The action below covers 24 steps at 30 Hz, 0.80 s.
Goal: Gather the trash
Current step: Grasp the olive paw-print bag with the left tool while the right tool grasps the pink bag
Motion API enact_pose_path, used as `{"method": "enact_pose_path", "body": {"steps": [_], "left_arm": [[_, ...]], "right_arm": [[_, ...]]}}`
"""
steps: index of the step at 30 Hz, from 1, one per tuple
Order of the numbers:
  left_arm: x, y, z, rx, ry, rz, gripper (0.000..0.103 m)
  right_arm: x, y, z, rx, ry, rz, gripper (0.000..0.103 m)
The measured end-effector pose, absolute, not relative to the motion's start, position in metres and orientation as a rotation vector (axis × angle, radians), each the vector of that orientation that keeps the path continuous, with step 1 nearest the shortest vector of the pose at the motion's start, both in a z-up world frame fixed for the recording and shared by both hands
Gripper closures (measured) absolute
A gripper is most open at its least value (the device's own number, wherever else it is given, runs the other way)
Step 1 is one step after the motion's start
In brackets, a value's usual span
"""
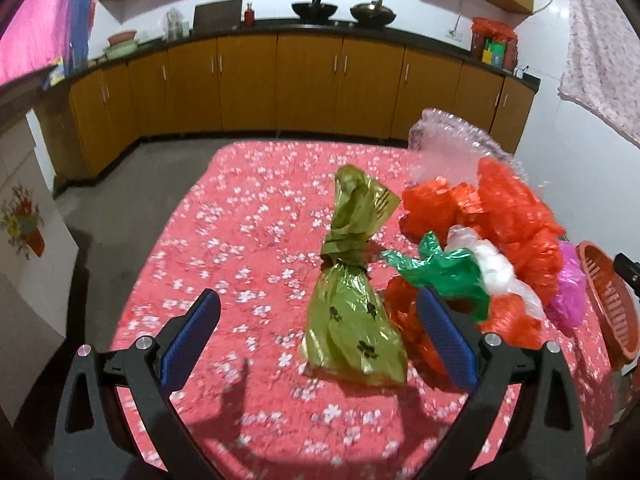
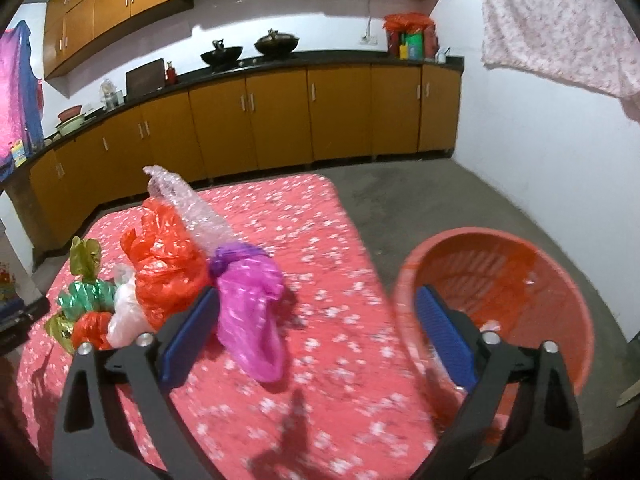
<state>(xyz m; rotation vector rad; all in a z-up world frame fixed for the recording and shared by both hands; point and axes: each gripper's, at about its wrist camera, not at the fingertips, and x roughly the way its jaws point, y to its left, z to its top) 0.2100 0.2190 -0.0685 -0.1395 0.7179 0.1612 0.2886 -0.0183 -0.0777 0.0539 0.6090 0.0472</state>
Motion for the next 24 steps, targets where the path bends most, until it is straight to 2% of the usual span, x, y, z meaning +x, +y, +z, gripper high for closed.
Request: {"method": "enact_pose_path", "body": {"steps": [5, 13, 17, 19, 24], "left_arm": [[0.233, 0.221, -0.081, -0.136, 0.764, 0.163, 0.008], [0.258, 0.223, -0.096, -0.139, 0.828, 0.153, 0.019], [0.265, 0.225, -0.101, -0.164, 0.849, 0.154, 0.021], [0.269, 0.225, -0.104, -0.175, 0.863, 0.151, 0.027], [0.275, 0.222, -0.109, -0.184, 0.88, 0.146, 0.029]], "right_arm": [[0.316, -0.001, -0.091, 0.047, 0.67, 0.085, 0.024], [0.342, 0.017, -0.11, 0.02, 0.73, 0.108, 0.026], [0.349, 0.018, -0.118, 0.023, 0.761, 0.126, 0.027], [0.353, 0.021, -0.122, 0.016, 0.776, 0.135, 0.027], [0.355, 0.028, -0.126, 0.002, 0.793, 0.162, 0.028]]}}
